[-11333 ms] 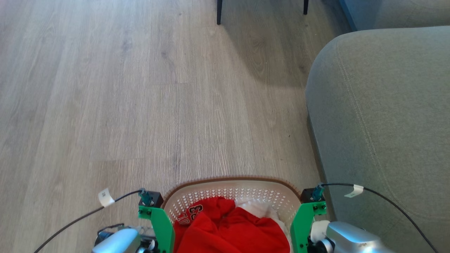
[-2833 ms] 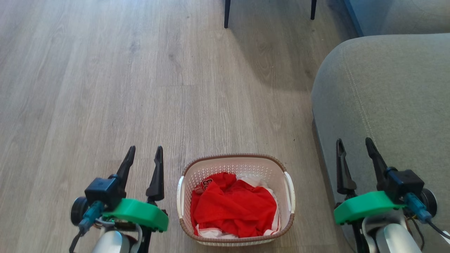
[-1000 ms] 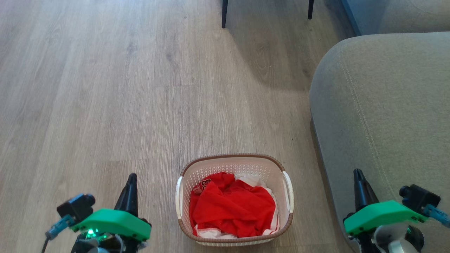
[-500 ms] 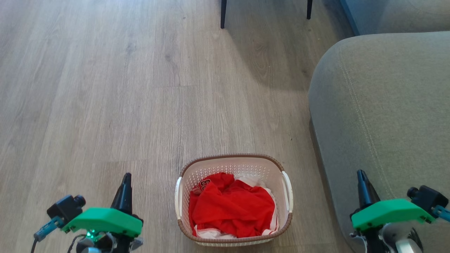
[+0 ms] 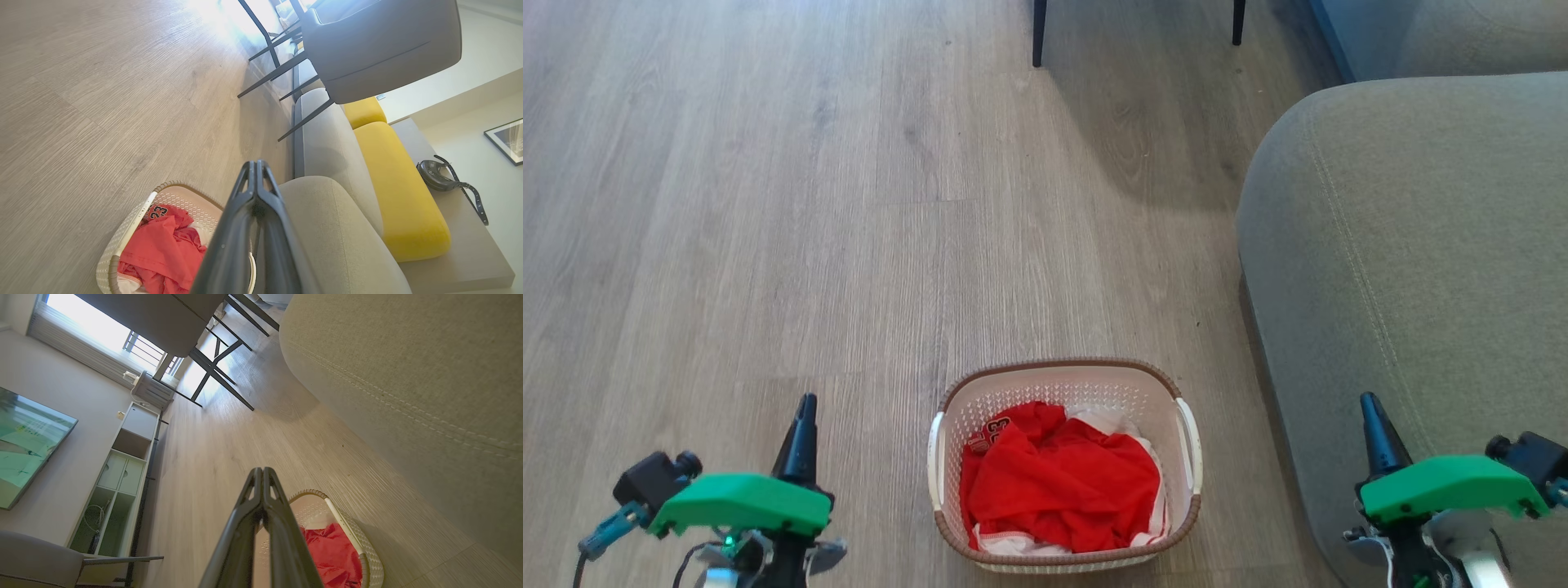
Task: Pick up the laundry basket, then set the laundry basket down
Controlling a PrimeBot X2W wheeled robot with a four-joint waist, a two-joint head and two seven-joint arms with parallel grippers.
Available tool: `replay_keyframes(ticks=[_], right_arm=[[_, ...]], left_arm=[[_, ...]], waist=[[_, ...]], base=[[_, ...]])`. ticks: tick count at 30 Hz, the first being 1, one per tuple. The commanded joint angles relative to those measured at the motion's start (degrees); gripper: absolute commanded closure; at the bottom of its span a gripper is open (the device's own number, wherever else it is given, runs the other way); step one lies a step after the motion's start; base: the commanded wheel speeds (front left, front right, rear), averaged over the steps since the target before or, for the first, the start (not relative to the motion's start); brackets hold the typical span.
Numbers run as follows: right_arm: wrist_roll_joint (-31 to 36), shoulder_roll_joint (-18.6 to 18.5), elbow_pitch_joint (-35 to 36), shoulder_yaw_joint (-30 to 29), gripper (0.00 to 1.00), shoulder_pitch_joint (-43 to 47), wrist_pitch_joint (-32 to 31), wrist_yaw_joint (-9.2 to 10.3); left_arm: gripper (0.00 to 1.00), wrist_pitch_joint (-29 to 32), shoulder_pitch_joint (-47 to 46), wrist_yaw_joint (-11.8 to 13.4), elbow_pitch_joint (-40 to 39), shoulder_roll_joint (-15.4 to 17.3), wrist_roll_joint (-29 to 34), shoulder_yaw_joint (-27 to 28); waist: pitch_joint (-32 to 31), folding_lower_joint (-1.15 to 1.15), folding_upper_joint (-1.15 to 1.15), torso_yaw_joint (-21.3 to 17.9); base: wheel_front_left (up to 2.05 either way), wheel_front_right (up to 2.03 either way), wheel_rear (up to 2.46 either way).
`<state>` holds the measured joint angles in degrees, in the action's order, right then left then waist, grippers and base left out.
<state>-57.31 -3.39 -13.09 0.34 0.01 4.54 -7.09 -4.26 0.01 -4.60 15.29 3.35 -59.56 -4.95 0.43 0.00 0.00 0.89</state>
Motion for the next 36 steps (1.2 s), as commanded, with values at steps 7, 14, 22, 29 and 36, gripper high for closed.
replay_keyframes(ticks=[7,14,22,29,36], right_arm=[[-5.4,-0.9,1.2,-0.2,1.00,-3.5,-1.3,-0.24],[-9.9,-1.0,0.9,-0.9,1.00,-3.8,-2.5,-0.27],[-15.1,-1.0,0.6,-1.6,1.00,-4.3,-3.8,-0.29],[-20.3,-1.0,0.3,-2.4,1.00,-4.7,-5.2,-0.32],[-24.2,-1.0,0.0,-3.0,1.00,-5.0,-6.2,-0.34]], left_arm=[[1.00,1.3,-3.5,-0.8,-1.8,0.8,-4.9,2.5],[1.00,2.4,-3.9,-1.1,-1.7,0.8,-9.2,3.5],[1.00,3.8,-4.3,-1.4,-1.6,0.8,-14.0,4.8],[1.00,5.2,-4.7,-1.8,-1.5,0.8,-18.9,6.0],[1.00,6.2,-5.1,-2.1,-1.5,0.8,-22.5,6.9]], waist=[[0.0,0.00,0.00,-0.1],[-0.1,0.00,0.00,-0.2],[-0.1,0.00,0.00,-0.4],[-0.1,0.00,0.00,-0.5],[-0.2,0.00,0.00,-0.6]], base=[[0.00,0.00,0.00],[0.00,0.00,0.00],[0.00,0.00,0.00],[0.00,0.00,0.00],[0.00,0.00,0.00]])
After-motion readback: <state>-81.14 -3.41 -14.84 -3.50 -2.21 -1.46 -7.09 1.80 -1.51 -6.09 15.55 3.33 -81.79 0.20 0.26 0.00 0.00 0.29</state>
